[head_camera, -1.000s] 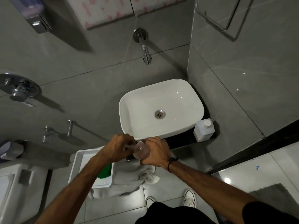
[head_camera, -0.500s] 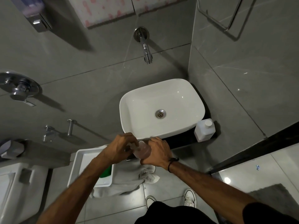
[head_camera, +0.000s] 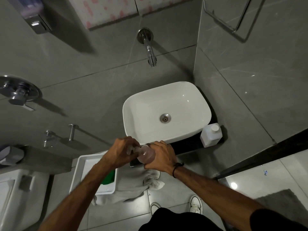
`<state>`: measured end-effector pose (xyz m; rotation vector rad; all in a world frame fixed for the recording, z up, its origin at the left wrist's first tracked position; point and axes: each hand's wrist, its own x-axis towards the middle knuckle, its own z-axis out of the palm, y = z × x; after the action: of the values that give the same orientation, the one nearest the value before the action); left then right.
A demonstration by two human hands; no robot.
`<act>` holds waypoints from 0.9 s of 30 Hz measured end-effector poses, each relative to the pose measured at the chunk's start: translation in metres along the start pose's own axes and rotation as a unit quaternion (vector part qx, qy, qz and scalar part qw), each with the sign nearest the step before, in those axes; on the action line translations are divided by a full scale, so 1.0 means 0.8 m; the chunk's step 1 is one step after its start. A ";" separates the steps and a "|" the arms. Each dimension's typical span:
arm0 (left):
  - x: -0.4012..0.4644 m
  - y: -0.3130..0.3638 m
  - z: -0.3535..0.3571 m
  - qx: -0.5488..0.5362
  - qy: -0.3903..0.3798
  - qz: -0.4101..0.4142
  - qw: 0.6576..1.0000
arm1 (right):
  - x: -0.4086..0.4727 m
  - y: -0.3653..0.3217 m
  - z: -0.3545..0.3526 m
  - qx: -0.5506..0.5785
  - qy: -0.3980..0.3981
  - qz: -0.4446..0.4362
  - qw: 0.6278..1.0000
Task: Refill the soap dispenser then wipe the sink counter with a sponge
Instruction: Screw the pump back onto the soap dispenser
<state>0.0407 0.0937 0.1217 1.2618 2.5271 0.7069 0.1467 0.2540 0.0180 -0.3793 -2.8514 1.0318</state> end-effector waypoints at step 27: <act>0.005 -0.016 0.003 0.077 -0.049 0.108 0.990 | -0.002 -0.003 -0.002 0.019 -0.015 0.004 1.000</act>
<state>0.0302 0.0914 0.1130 1.5986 2.4296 0.4847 0.1477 0.2526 0.0207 -0.3760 -2.8551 1.1006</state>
